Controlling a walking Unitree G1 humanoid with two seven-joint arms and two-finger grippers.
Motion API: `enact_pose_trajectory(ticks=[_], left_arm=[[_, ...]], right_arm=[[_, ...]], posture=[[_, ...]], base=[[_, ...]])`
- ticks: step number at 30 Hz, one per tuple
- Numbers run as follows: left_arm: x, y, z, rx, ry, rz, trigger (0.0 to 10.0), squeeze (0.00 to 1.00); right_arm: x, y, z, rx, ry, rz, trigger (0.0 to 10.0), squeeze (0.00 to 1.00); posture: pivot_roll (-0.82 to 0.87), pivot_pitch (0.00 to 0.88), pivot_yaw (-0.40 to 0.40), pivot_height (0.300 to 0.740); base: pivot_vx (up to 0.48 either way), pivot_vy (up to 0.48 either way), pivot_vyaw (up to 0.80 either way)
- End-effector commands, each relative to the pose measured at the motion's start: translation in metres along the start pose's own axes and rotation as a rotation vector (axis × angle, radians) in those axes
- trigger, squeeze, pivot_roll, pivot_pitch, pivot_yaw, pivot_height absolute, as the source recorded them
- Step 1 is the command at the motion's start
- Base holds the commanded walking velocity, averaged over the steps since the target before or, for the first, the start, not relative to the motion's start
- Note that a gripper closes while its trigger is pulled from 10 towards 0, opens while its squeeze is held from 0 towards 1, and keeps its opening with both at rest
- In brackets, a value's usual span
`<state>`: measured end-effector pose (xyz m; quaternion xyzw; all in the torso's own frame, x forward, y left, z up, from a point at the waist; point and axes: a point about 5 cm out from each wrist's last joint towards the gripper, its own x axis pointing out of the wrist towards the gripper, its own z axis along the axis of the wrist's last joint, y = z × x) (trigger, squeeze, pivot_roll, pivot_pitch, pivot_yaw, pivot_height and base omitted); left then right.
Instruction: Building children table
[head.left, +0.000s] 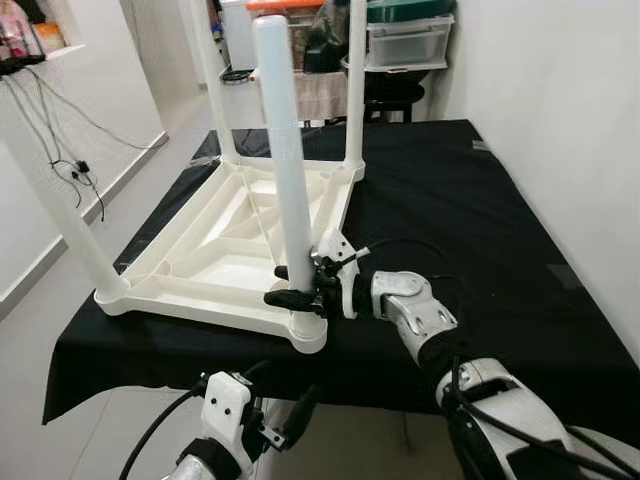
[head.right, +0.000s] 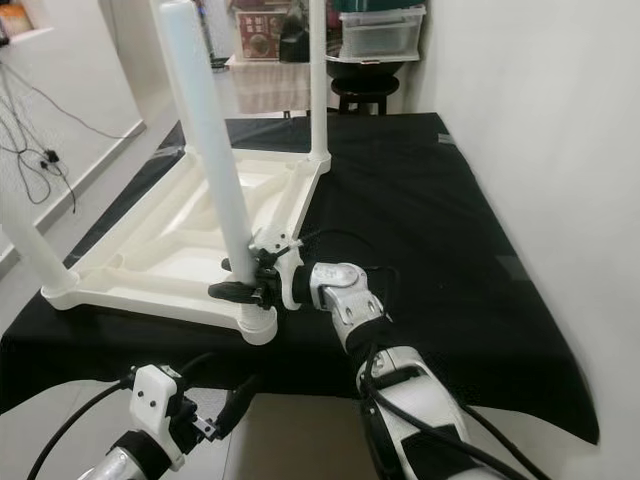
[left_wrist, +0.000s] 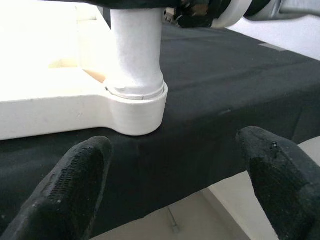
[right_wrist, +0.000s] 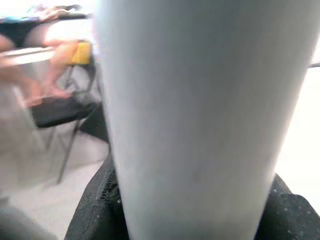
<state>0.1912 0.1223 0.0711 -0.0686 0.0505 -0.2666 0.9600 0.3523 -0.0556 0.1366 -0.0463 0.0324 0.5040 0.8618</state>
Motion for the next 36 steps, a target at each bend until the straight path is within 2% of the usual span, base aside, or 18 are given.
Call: enact_pose_trajectory(ticks=[1, 2, 3, 4, 5, 7, 13, 14, 15, 16, 17, 21, 23, 24, 25, 26, 29, 36], left_arm=[[-0.003, 0.002, -0.001, -0.006, 0.011, -0.003, 10.0, 0.0], [-0.003, 0.002, -0.001, -0.006, 0.011, -0.003, 10.0, 0.0], [-0.004, 0.002, 0.0, -0.009, 0.01, -0.003, 10.0, 0.0], [-0.004, 0.002, 0.0, -0.009, 0.01, -0.003, 10.0, 0.0], [-0.003, 0.004, 0.0, -0.011, 0.01, -0.001, 10.0, 0.0], [-0.001, 0.006, 0.001, -0.003, 0.014, -0.008, 10.0, 0.0], [0.0, 0.008, 0.001, -0.023, 0.005, -0.009, 10.0, 0.0], [0.0, 0.008, 0.002, -0.019, 0.004, -0.005, 10.0, 0.0], [0.001, 0.008, 0.002, -0.016, 0.001, 0.003, 10.0, 0.0], [0.001, 0.008, 0.002, -0.016, 0.001, 0.003, 10.0, 0.0], [0.001, 0.008, 0.002, -0.013, 0.0, 0.008, 10.0, 0.0], [0.001, 0.008, 0.003, -0.012, -0.002, 0.01, 10.0, 0.0], [0.002, 0.009, 0.003, -0.014, -0.002, 0.011, 10.0, 0.0], [0.002, 0.009, 0.003, -0.014, -0.002, 0.011, 10.0, 0.0], [0.004, 0.009, 0.002, -0.017, -0.002, 0.009, 10.0, 0.0], [0.004, 0.009, 0.002, -0.017, -0.002, 0.009, 10.0, 0.0], [0.005, 0.009, 0.002, -0.018, -0.002, 0.007, 10.0, 0.0], [0.009, 0.009, 0.002, -0.016, -0.005, 0.009, 10.0, 0.0]], right_arm=[[-0.011, -0.013, -0.022, 0.067, 0.067, -0.417, 0.0, 0.0], [-0.011, -0.013, -0.022, 0.067, 0.067, -0.417, 0.0, 0.0], [-0.015, -0.004, -0.037, 0.122, 0.089, -0.616, 0.0, 0.0], [-0.015, -0.004, -0.037, 0.122, 0.089, -0.616, 0.0, 0.0], [-0.009, 0.018, -0.052, 0.153, 0.118, -0.644, 0.0, 0.0], [0.001, 0.034, -0.056, 0.134, 0.123, -0.585, 0.0, 0.0], [0.01, 0.026, -0.045, 0.08, 0.114, -0.53, 0.0, 0.0], [0.011, 0.024, -0.044, 0.069, 0.128, -0.53, 5.5, 0.0], [0.013, 0.024, -0.042, 0.063, 0.129, -0.527, 10.0, 0.0], [0.013, 0.024, -0.042, 0.063, 0.129, -0.527, 10.0, 0.0], [0.015, 0.024, -0.037, 0.057, 0.121, -0.503, 10.0, 1.0], [0.018, 0.024, -0.033, 0.04, 0.121, -0.475, 10.0, 1.0], [0.023, 0.024, -0.019, 0.014, 0.09, -0.338, 10.0, 1.0], [0.023, 0.024, -0.019, 0.014, 0.09, -0.338, 10.0, 1.0], [0.024, 0.016, 0.001, -0.065, 0.041, -0.13, 10.0, 0.0], [0.024, 0.016, 0.001, -0.065, 0.041, -0.13, 10.0, 0.0], [0.019, 0.008, 0.011, -0.111, 0.037, 0.002, 10.0, 0.0], [0.006, -0.007, 0.018, -0.039, 0.059, 0.166, 10.0, 0.0]], posture=[[0.01, 0.0, 0.044, 0.74], [0.01, 0.0, 0.044, 0.74], [0.0, 0.0, 0.049, 0.74], [0.0, 0.0, 0.049, 0.74], [-0.02, 0.0, 0.071, 0.74], [-0.01, 0.0, 0.066, 0.74], [-0.01, 0.0, 0.057, 0.74], [-0.01, 0.0, 0.056, 0.74], [0.0, 0.0, 0.051, 0.74], [0.0, 0.0, 0.051, 0.74], [0.0, 0.0, 0.049, 0.74], [0.0, 0.0, 0.048, 0.74], [0.0, 0.0, 0.047, 0.74], [0.0, 0.0, 0.047, 0.74], [0.0, 0.0, 0.047, 0.74], [0.0, 0.0, 0.047, 0.74], [0.0, 0.0, 0.044, 0.74], [0.01, 0.0, 0.033, 0.74]], base=[[0.0, 0.0, 0.0], [0.0, 0.0, 0.0], [0.0, 0.0, 0.0], [0.0, 0.0, 0.0], [0.0, 0.0, 0.0], [0.0, 0.0, 0.0], [0.0, 0.0, 0.0], [0.0, 0.0, 0.0], [0.0, 0.0, 0.0], [0.0, 0.0, 0.0], [0.0, 0.0, 0.0], [0.0, 0.0, 0.0], [0.0, 0.0, 0.0], [0.0, 0.0, 0.0], [0.0, 0.0, 0.0], [0.0, 0.0, 0.0], [0.0, 0.0, 0.0], [0.0, 0.0, 0.0]])
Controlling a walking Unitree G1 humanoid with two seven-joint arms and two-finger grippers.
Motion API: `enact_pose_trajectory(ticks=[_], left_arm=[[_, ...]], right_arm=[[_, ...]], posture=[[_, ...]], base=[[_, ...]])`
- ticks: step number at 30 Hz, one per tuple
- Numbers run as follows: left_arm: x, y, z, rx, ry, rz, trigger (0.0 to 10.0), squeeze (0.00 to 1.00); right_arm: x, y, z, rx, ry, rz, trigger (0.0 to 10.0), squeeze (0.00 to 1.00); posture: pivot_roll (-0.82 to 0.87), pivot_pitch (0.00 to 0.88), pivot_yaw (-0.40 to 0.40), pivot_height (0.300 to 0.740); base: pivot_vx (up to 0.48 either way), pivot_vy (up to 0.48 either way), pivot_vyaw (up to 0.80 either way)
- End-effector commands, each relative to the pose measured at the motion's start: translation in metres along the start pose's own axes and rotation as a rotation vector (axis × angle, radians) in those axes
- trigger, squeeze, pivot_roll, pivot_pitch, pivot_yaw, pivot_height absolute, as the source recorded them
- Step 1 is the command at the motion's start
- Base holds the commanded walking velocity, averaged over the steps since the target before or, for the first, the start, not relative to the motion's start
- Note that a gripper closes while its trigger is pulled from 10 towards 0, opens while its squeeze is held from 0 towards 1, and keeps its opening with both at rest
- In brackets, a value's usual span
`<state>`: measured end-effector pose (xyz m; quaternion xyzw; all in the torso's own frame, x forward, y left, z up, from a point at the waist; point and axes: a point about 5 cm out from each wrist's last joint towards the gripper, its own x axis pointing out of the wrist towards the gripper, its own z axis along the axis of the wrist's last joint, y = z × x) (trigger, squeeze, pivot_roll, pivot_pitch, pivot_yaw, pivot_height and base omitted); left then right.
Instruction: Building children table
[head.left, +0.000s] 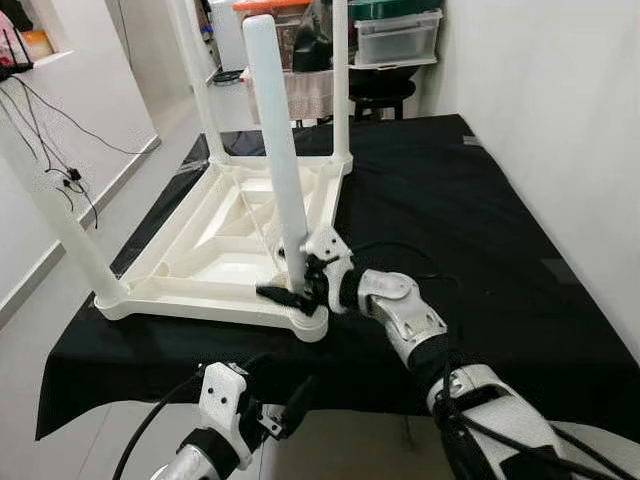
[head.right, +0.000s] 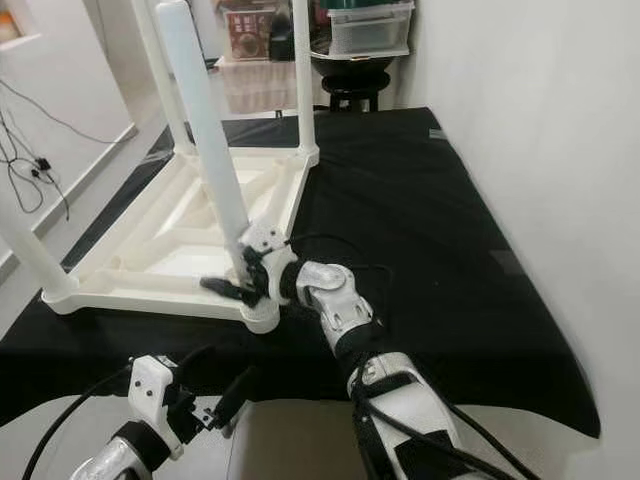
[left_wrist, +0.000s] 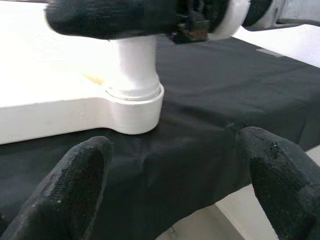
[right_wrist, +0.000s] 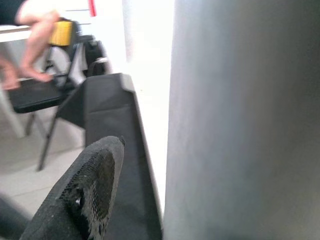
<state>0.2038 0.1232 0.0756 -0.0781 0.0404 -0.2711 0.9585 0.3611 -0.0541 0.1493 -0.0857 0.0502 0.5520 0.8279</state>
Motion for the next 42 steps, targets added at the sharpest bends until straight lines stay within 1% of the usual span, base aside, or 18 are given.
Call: enact_pose_trajectory(ticks=[1, 2, 3, 7, 16, 17, 18, 19, 20, 21, 22, 23, 26, 29, 37, 38, 40, 42], left_arm=[[-0.002, 0.003, -0.004, -0.003, 0.019, 0.021, 10.0, 0.0], [-0.001, 0.003, -0.004, -0.002, 0.019, 0.022, 10.0, 0.0], [-0.001, 0.003, -0.004, 0.002, 0.02, 0.024, 10.0, 0.0], [0.0, 0.002, -0.005, 0.005, 0.022, 0.026, 10.0, 0.0], [-0.003, 0.001, -0.006, -0.001, 0.026, 0.021, 10.0, 0.0], [-0.004, 0.001, -0.006, -0.001, 0.026, 0.022, 10.0, 0.0], [-0.005, 0.0, -0.007, -0.001, 0.026, 0.023, 10.0, 0.0], [-0.005, 0.0, -0.007, -0.001, 0.026, 0.023, 10.0, 0.0], [-0.006, -0.001, -0.007, -0.001, 0.026, 0.024, 10.0, 0.0], [-0.006, -0.001, -0.007, -0.001, 0.026, 0.024, 10.0, 0.0], [-0.007, 0.0, -0.006, -0.006, 0.023, 0.029, 10.0, 0.0], [-0.007, 0.002, -0.005, -0.006, 0.023, 0.034, 10.0, 0.0], [-0.006, 0.004, -0.005, -0.004, 0.027, 0.032, 10.0, 0.0], [-0.005, 0.005, -0.004, -0.018, 0.016, 0.036, 10.0, 0.0], [-0.002, 0.005, -0.003, -0.007, 0.009, 0.048, 10.0, 0.0], [0.0, 0.005, -0.003, -0.005, 0.002, 0.061, 10.0, 0.0], [0.0, 0.005, -0.003, -0.005, 0.002, 0.061, 10.0, 0.0], [0.001, 0.006, -0.003, -0.011, -0.002, 0.061, 10.0, 0.0]], right_arm=[[0.002, 0.0, 0.006, 0.015, -0.011, 0.05, 10.0, 0.0], [-0.002, -0.003, 0.006, 0.027, -0.007, 0.072, 3.1, 0.0], [-0.005, -0.006, 0.007, 0.048, -0.014, 0.082, 0.0, 0.0], [-0.01, -0.01, 0.009, 0.062, -0.028, 0.088, 0.0, 0.0], [-0.023, -0.013, -0.005, -0.017, -0.015, 0.013, 0.0, 0.0], [-0.023, -0.011, -0.011, -0.002, -0.02, -0.035, 0.0, 0.0], [-0.018, -0.012, -0.022, 0.014, -0.016, -0.315, 0.0, 0.0], [-0.018, -0.012, -0.022, 0.014, -0.016, -0.315, 0.0, 0.0], [-0.018, -0.013, -0.03, 0.024, -0.01, -0.522, 0.0, 0.0], [-0.018, -0.013, -0.03, 0.024, -0.01, -0.522, 0.0, 0.0], [-0.009, 0.013, -0.051, 0.102, -0.009, -0.627, 0.0, 0.0], [-0.003, 0.034, -0.062, 0.147, -0.004, -0.673, 0.0, 0.0], [0.004, 0.044, -0.059, 0.159, -0.031, -0.634, 0.0, 0.0], [0.007, 0.031, -0.046, 0.103, -0.054, -0.608, 0.0, 0.0], [0.012, 0.027, -0.04, 0.097, -0.061, -0.608, 0.0, 0.0], [0.02, 0.029, -0.029, 0.111, -0.103, -0.484, 10.0, 1.0], [0.02, 0.029, -0.029, 0.111, -0.103, -0.484, 10.0, 1.0], [0.022, 0.026, -0.013, 0.105, -0.149, -0.305, 10.0, 1.0]], posture=[[0.01, 0.0, 0.033, 0.74], [0.02, 0.0, 0.032, 0.74], [0.02, 0.0, 0.029, 0.74], [0.02, 0.0, 0.03, 0.74], [0.02, 0.0, 0.028, 0.74], [0.03, 0.0, 0.018, 0.74], [0.04, 0.0, 0.004, 0.74], [0.04, 0.0, 0.004, 0.74], [0.04, 0.0, 0.004, 0.74], [0.04, 0.0, 0.004, 0.74], [0.04, 0.0, 0.022, 0.74], [0.03, 0.0, 0.037, 0.74], [0.02, 0.0, 0.042, 0.74], [0.02, 0.0, 0.028, 0.74], [0.02, 0.0, 0.018, 0.74], [0.03, 0.0, 0.013, 0.74], [0.03, 0.0, 0.013, 0.74], [0.02, 0.0, 0.015, 0.74]], base=[[0.0, 0.0, 0.0], [0.0, 0.0, 0.0], [0.0, 0.0, 0.0], [0.0, 0.0, 0.0], [0.0, 0.0, 0.0], [0.0, 0.0, 0.0], [0.0, 0.0, 0.0], [0.0, 0.0, 0.0], [0.0, 0.0, 0.0], [0.0, 0.0, 0.0], [0.0, 0.0, 0.0], [0.0, 0.0, 0.0], [0.0, 0.0, 0.0], [0.0, 0.0, 0.0], [0.0, 0.0, 0.0], [0.0, 0.0, 0.0], [0.0, 0.0, 0.0], [0.0, 0.0, 0.0]])
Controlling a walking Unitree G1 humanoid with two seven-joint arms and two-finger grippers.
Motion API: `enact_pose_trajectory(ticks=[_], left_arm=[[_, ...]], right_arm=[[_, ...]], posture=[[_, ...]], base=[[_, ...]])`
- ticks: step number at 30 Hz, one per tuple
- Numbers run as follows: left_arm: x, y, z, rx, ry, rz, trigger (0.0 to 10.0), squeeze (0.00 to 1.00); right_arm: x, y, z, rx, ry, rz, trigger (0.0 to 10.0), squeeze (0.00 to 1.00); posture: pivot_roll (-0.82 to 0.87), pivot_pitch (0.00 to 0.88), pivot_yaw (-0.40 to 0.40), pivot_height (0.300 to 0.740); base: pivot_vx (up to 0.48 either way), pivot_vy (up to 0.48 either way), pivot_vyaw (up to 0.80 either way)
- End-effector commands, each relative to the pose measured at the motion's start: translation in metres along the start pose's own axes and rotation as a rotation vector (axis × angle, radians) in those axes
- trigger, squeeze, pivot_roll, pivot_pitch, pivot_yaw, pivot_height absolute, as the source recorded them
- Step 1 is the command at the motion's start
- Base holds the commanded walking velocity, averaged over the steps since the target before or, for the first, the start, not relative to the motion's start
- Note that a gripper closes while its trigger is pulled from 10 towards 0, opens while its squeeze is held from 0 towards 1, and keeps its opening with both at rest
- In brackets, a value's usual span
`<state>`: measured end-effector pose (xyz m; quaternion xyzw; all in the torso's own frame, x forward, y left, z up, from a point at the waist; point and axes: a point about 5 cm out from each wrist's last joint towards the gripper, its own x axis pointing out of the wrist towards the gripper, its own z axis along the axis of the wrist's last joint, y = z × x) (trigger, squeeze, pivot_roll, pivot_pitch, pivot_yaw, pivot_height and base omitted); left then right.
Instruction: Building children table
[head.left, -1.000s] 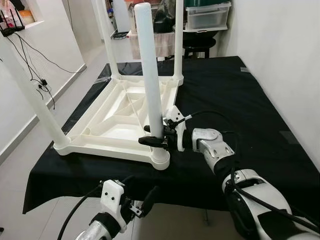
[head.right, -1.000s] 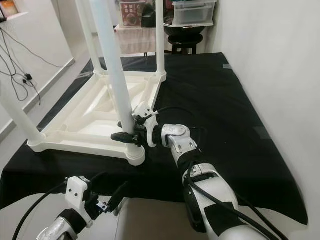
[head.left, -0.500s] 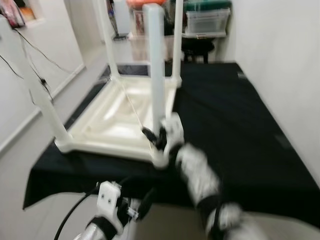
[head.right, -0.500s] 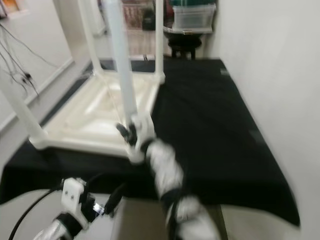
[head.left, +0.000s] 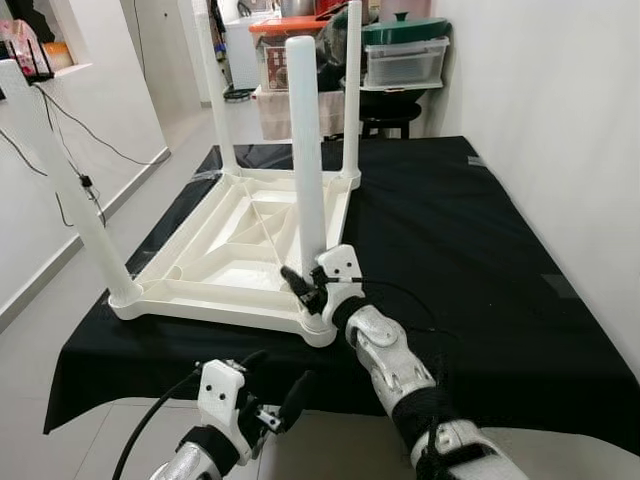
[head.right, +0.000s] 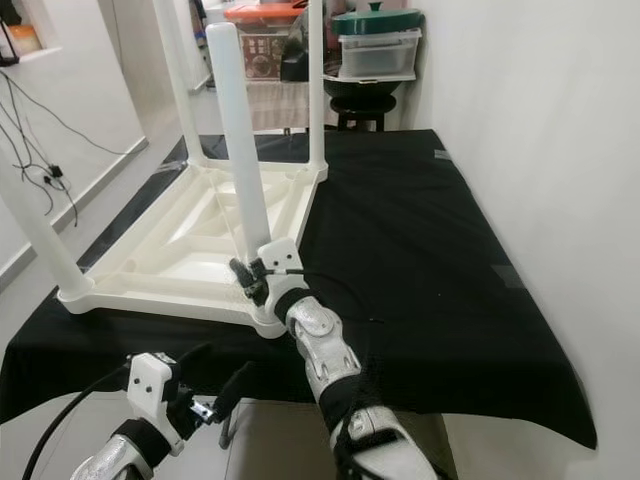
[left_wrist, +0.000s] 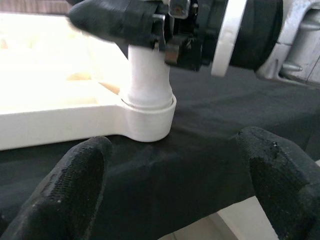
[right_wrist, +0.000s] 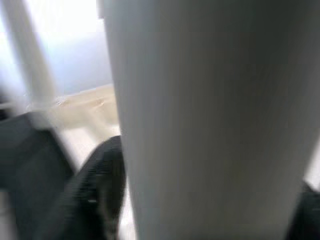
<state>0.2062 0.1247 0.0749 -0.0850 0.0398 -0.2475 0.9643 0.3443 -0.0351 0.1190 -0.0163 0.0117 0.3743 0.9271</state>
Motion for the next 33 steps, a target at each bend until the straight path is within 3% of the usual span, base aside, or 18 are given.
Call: enact_pose_trajectory(ticks=[1, 2, 3, 4, 7, 9, 16, 17, 19, 20, 25, 32, 33], left_arm=[[0.001, 0.003, -0.002, -0.001, 0.004, 0.011, 10.0, 0.0], [0.001, 0.003, -0.002, -0.001, 0.004, 0.011, 10.0, 0.0], [0.001, 0.003, -0.002, -0.004, 0.002, 0.009, 10.0, 0.0], [0.002, 0.003, -0.001, -0.006, 0.001, 0.008, 10.0, 0.0], [0.002, 0.003, -0.001, -0.006, 0.0, 0.008, 10.0, 0.0], [0.003, 0.003, -0.001, -0.005, -0.002, 0.011, 10.0, 0.0], [0.003, 0.004, -0.001, -0.004, -0.002, 0.016, 10.0, 0.0], [0.003, 0.005, -0.001, -0.006, -0.002, 0.017, 10.0, 0.0], [0.003, 0.005, -0.001, -0.007, -0.002, 0.018, 10.0, 0.0], [0.002, 0.005, -0.002, -0.007, -0.001, 0.019, 10.0, 0.0], [0.0, 0.005, -0.002, -0.012, 0.002, 0.018, 10.0, 0.0], [-0.001, 0.004, -0.003, -0.017, 0.005, 0.016, 10.0, 0.0], [-0.001, 0.004, -0.003, -0.016, 0.005, 0.017, 10.0, 0.0]], right_arm=[[0.006, -0.002, 0.022, 0.0, -0.035, 0.178, 10.0, 0.28], [0.006, -0.002, 0.022, 0.0, -0.035, 0.178, 10.0, 0.28], [0.004, -0.007, 0.029, 0.001, -0.04, 0.235, 10.0, 0.0], [0.003, -0.01, 0.036, -0.013, -0.045, 0.331, 10.0, 0.0], [0.001, -0.012, 0.04, -0.025, -0.047, 0.391, 10.0, 0.0], [-0.002, -0.02, 0.044, -0.062, 0.015, 0.532, 10.0, 0.0], [0.0, -0.027, 0.048, -0.049, 0.067, 0.564, 10.0, 0.0], [0.0, -0.028, 0.049, -0.043, 0.069, 0.566, 1.1, 0.0], [0.0, -0.028, 0.05, -0.038, 0.069, 0.57, 1.1, 0.0], [0.0, -0.029, 0.051, -0.03, 0.065, 0.573, 0.0, 0.0], [-0.002, -0.031, 0.049, -0.017, 0.058, 0.583, 0.0, 0.0], [-0.007, -0.037, 0.04, -0.065, 0.063, 0.489, 0.0, 0.0], [-0.007, -0.039, 0.032, -0.04, 0.069, 0.38, 0.0, 0.0]], posture=[[0.02, 0.0, 0.01, 0.74], [0.02, 0.0, 0.01, 0.74], [0.02, 0.0, 0.01, 0.74], [0.02, 0.0, 0.009, 0.74], [0.02, 0.0, 0.01, 0.74], [0.03, 0.0, 0.004, 0.74], [0.05, 0.0, 0.002, 0.74], [0.05, 0.0, 0.005, 0.74], [0.05, 0.0, 0.005, 0.74], [0.05, 0.0, 0.009, 0.74], [0.05, 0.0, 0.013, 0.74], [0.05, 0.0, 0.014, 0.74], [0.05, 0.0, 0.008, 0.74]], base=[[0.0, 0.0, 0.0], [0.0, 0.0, 0.0], [0.0, 0.0, 0.0], [0.0, 0.0, 0.0], [0.0, 0.0, 0.0], [0.0, 0.0, 0.0], [0.0, 0.0, 0.0], [0.0, 0.0, 0.0], [0.0, 0.0, 0.0], [0.0, 0.0, 0.0], [0.0, 0.0, 0.0], [0.0, 0.0, 0.0], [0.0, 0.0, 0.0]])
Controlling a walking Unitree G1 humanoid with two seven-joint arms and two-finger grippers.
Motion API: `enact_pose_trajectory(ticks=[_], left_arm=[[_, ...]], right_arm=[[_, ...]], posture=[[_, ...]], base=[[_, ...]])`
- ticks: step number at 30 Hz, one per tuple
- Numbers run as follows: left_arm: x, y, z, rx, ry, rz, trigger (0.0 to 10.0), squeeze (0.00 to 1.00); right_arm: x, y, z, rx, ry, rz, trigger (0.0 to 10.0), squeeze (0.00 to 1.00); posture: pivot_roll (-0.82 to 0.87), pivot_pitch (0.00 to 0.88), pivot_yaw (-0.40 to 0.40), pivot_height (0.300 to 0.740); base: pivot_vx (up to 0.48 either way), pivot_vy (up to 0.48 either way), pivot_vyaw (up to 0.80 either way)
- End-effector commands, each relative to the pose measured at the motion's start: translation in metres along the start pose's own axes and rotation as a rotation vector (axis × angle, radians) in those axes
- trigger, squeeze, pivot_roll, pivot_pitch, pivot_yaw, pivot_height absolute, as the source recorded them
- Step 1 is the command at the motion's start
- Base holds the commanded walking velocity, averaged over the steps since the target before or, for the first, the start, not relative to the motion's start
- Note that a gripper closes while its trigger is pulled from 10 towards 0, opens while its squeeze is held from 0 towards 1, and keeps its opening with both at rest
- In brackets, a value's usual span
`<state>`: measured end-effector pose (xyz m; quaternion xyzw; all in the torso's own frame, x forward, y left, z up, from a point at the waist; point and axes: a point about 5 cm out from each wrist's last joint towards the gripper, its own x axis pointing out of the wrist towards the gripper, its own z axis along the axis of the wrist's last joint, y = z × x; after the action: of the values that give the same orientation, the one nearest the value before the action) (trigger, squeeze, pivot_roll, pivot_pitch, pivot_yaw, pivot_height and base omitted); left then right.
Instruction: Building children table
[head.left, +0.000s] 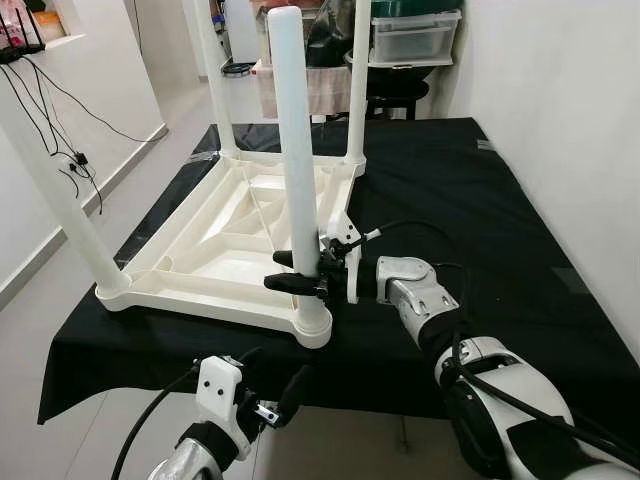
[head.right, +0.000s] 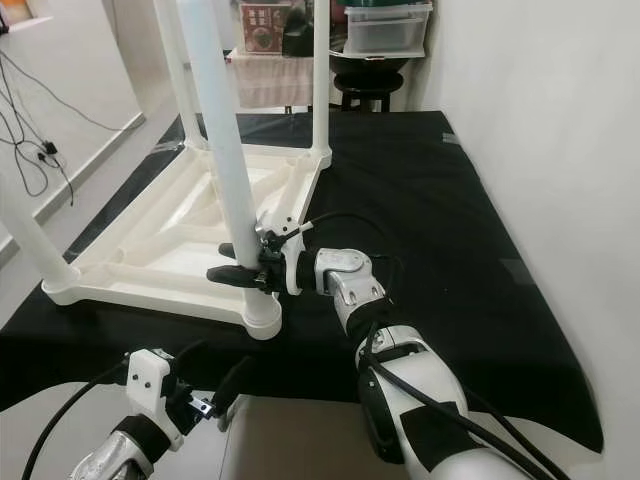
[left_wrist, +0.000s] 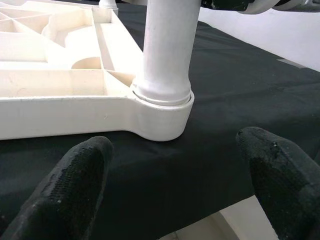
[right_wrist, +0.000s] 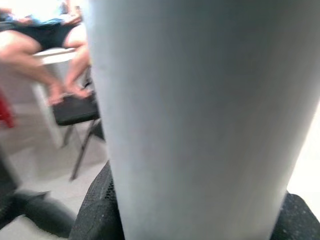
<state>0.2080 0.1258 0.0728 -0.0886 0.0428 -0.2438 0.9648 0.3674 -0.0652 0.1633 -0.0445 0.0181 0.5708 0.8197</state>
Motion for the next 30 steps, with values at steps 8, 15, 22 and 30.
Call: enact_pose_trajectory(ticks=[8, 15, 22, 30], left_arm=[[-0.005, 0.003, -0.001, -0.014, 0.004, 0.015, 10.0, 0.0], [-0.002, 0.006, 0.0, -0.022, -0.006, 0.02, 10.0, 0.0], [0.002, 0.007, 0.0, -0.017, -0.012, 0.03, 10.0, 0.0], [0.005, 0.007, 0.0, -0.025, -0.015, 0.021, 10.0, 0.0]], right_arm=[[0.008, 0.038, -0.068, 0.15, 0.047, -0.724, 0.0, 0.0], [0.02, 0.032, -0.057, 0.089, 0.034, -0.649, 0.0, 0.0], [0.029, 0.035, -0.049, 0.063, 0.033, -0.579, 10.0, 0.55], [0.033, 0.026, -0.021, 0.074, -0.023, -0.277, 10.0, 0.0]], posture=[[0.03, 0.0, 0.02, 0.74], [0.05, 0.0, -0.007, 0.74], [0.05, 0.0, -0.009, 0.74], [0.03, 0.0, 0.002, 0.74]], base=[[0.0, 0.0, 0.0], [0.0, 0.0, 0.0], [0.0, 0.0, 0.0], [0.0, 0.0, 0.0]])
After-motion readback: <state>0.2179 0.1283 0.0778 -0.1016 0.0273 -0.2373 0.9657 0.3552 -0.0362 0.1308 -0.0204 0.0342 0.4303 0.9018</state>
